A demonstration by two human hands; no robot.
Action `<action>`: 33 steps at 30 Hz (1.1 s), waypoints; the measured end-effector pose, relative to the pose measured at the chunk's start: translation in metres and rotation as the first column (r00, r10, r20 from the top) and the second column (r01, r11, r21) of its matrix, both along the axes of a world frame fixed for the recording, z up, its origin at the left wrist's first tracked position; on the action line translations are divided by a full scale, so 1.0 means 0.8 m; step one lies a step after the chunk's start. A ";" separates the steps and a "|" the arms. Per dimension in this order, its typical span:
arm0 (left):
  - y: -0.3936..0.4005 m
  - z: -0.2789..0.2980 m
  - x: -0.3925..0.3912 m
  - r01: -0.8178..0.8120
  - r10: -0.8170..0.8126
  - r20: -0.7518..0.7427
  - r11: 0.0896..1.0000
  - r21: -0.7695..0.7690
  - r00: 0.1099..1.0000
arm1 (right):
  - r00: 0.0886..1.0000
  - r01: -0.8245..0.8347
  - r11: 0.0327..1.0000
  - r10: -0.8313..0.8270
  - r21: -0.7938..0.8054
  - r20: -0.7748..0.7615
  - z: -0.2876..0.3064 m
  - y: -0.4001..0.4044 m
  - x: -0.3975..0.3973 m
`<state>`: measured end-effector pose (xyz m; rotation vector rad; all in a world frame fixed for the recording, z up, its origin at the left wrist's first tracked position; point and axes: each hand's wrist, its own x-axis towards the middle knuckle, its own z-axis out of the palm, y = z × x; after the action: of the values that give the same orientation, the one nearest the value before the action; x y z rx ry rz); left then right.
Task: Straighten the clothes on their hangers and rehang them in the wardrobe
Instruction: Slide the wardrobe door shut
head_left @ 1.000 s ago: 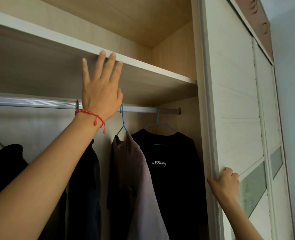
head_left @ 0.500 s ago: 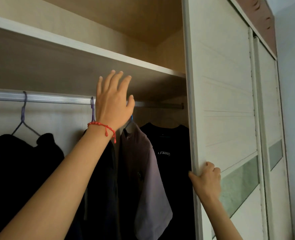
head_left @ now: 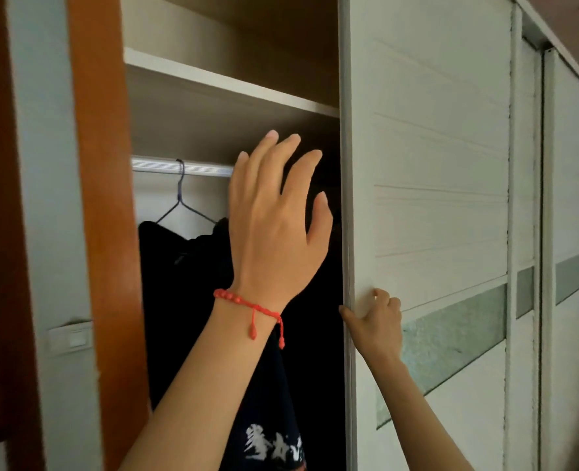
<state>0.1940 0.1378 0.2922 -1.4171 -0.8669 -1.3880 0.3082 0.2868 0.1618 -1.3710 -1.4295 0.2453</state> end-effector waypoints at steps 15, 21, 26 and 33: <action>-0.088 -0.073 -0.158 0.284 -0.153 0.504 0.939 -0.194 0.850 | 0.967 -0.242 0.951 0.253 0.192 -0.038 -0.022 -0.136 -0.122; -0.067 -0.105 -0.175 0.376 -0.175 0.555 0.886 -0.272 0.813 | 0.902 -0.366 0.876 0.417 0.315 -0.112 -0.032 -0.159 -0.150; -0.061 -0.107 -0.179 0.420 -0.236 0.555 0.878 -0.231 0.798 | 0.871 -0.411 0.817 0.483 0.405 -0.092 -0.043 -0.166 -0.171; -0.055 -0.110 -0.183 0.451 -0.290 0.545 0.872 -0.188 0.787 | 0.849 -0.424 0.800 0.514 0.425 -0.122 -0.048 -0.171 -0.186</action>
<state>0.0477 0.0936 0.2042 -1.5457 -1.2248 -2.0634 0.1592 0.1500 0.1231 -0.6230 -1.5066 0.4107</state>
